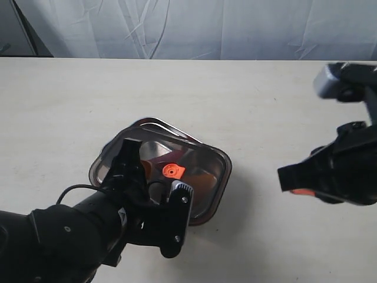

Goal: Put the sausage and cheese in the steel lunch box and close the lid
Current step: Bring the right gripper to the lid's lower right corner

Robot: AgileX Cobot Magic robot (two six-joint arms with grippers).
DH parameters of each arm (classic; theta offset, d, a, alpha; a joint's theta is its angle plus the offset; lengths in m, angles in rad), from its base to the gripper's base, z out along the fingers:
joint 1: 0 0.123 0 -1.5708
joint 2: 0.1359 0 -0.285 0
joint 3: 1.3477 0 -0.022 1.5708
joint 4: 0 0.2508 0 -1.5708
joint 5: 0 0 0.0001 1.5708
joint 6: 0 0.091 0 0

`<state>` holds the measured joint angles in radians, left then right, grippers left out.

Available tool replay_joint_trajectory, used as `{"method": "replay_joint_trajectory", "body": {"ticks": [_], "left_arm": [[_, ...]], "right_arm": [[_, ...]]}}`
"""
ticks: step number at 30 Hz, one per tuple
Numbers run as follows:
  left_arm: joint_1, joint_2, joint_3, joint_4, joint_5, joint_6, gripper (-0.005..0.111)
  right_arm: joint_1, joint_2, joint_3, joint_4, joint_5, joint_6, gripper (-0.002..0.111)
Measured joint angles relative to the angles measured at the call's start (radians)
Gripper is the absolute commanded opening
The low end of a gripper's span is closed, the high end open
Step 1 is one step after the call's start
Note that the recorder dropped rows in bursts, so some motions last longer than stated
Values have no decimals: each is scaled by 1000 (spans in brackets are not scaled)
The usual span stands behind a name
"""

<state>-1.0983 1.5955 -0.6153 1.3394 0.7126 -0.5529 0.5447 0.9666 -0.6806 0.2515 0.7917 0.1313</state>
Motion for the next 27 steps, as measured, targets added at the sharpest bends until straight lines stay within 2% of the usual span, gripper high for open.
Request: {"method": "replay_joint_trajectory", "body": {"ticks": [8,13,21,27], "left_arm": [[0,0,0,16,42,0,64],[0,0,0,18,46,0,64],[0,0,0,18,46,0,64],[0,0,0,18,47,0,64]], "right_arm": [[0,355,31,308,-82,-351,-1],[2,479,31,492,-105,-533,-1],[4,585,32,647,-119,-688,-1],[4,607,32,699,-150,-727,-1]]}}
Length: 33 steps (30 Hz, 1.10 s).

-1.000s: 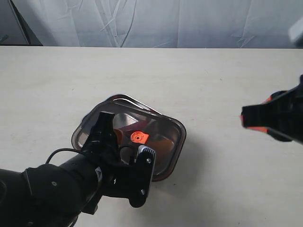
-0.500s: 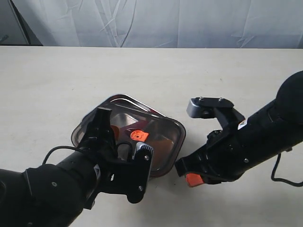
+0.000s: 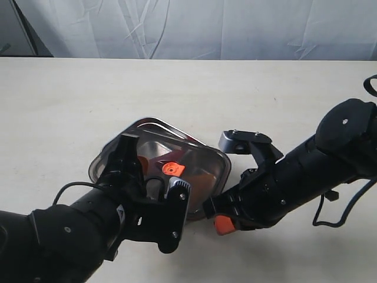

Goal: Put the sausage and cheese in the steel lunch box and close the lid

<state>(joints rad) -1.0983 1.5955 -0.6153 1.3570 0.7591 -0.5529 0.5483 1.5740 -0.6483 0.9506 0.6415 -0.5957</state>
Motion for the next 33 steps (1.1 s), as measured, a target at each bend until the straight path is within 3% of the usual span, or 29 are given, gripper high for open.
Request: {"method": "replay_joint_trajectory", "body": {"ticks": [15,26,28,30,33], "left_arm": [[0,0,0,-3,36,0,64],[0,-96,0,-180,109,114,64],[0,-106,0,-227,133,137,60],[0,-107,0,-250,171,147,50],[0,-108,0,-255,215,155,23]], "right_arm": [[0,6,-26,43,-40,-31,-1],[0,6,-26,39,-68,-33,-1],[0,6,-26,37,-68,-33,-1],[0,6,-26,37,-68,-33,-1],[0,6,-26,37,-68,-33,-1]]}}
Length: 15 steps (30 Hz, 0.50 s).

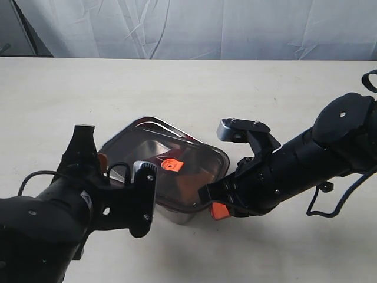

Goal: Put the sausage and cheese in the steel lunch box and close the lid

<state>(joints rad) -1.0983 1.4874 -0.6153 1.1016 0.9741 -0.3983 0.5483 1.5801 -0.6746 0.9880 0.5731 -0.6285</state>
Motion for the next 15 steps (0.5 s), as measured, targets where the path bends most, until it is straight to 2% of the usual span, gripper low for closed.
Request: {"method": "replay_joint_trajectory", "body": {"ticks": [2,6,9,12,15], "left_arm": [[0,-3,0,0,9,0,0],[9,-3,0,9,9,-27,0],[57,-3,0,9,7,-118,0],[139,-3,-21,-80,11,-181,0],[248,-3,-69,-279,0,-167,0]], "right_arm": [[0,0,0,0,0,0,-1],[0,0,0,0,-2,0,-1],[0,0,0,0,-2,0,-1],[0,0,0,0,-2,0,-1],[0,0,0,0,-2,0,-1]]}}
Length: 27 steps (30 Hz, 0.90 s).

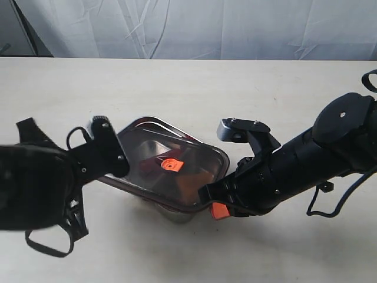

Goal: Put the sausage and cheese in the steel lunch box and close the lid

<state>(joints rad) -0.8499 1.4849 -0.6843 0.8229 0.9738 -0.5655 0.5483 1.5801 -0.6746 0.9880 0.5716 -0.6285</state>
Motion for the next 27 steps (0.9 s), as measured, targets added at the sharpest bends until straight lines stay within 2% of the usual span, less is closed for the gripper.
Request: {"method": "replay_joint_trajectory", "body": {"ticks": [4,9,13,16,20,27], "left_arm": [[145,0,-65,-261,-35,98,0],[290,0,-153,-504,-47,258,0],[413,2,-234,-685,-1,415,0],[480,16,-271,-777,60,511,0],[523,72,-282,-813,98,552,0],[528,153,-304,-868,103,587,0]], "right_arm": [[0,0,0,0,0,0,-1],[0,0,0,0,6,0,-1],[0,0,-2,0,15,0,-1],[0,0,-2,0,17,0,-1],[0,0,-2,0,19,0,-1],[0,0,-2,-9,21,0,-1]]}}
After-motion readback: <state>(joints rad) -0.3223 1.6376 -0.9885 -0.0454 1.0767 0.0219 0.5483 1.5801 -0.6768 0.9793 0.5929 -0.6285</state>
